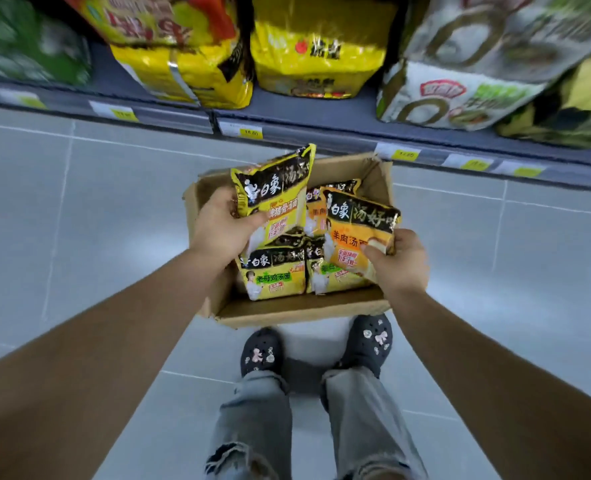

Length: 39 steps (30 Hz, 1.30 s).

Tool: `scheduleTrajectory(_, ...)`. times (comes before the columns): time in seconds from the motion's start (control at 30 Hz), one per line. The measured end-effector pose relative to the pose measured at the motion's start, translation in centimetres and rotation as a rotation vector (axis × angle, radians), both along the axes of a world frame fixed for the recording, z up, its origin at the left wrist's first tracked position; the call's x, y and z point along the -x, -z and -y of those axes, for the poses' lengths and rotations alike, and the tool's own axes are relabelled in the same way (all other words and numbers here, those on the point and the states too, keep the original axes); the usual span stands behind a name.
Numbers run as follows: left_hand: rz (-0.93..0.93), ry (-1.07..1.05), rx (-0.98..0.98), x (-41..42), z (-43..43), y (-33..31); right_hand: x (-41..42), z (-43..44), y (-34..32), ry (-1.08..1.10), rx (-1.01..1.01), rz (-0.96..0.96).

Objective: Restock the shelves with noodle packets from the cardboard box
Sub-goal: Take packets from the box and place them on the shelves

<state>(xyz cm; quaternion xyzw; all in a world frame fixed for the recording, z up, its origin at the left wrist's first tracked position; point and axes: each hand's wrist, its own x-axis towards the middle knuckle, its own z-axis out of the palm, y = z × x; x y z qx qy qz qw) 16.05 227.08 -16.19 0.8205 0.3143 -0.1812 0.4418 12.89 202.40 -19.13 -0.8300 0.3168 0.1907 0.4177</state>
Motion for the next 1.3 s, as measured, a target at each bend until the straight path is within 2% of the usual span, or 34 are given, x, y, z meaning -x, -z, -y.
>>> scheduleTrajectory(0.2,0.101,0.069,0.112,1.4,2.7,-19.1,5.0,1.1,-18.0,0.367,-0.05,0.168)
scheduleTrajectory(0.3,0.17,0.172,0.125,2.6,3.6,-27.9,7.8,1.4,-26.0,0.518,-0.066,0.261)
scheduleTrajectory(0.37,0.222,0.236,0.078,3.6,4.4,-33.5,9.4,1.9,-31.0,0.592,-0.09,0.33)
scheduleTrajectory(0.57,0.371,0.469,0.111,4.2,7.1,-46.6,12.3,5.4,-42.7,0.718,-0.174,0.512)
scheduleTrajectory(0.77,0.533,0.564,0.15,2.6,13.8,-56.2,11.8,11.7,-50.8,0.713,-0.186,0.724)
scheduleTrajectory(0.9,0.669,0.573,0.191,1.5,19.4,-59.9,9.6,17.8,-55.7,0.603,-0.139,0.813)
scheduleTrajectory(1.1,0.776,0.488,0.148,0.3,28.8,-64.7,6.6,28.5,-63.6,0.419,0.033,0.922)
scheduleTrajectory(1.3,0.9,0.395,0.159,-1.0,35.1,-67.4,3.6,36.1,-67.9,0.383,0.079,0.984)
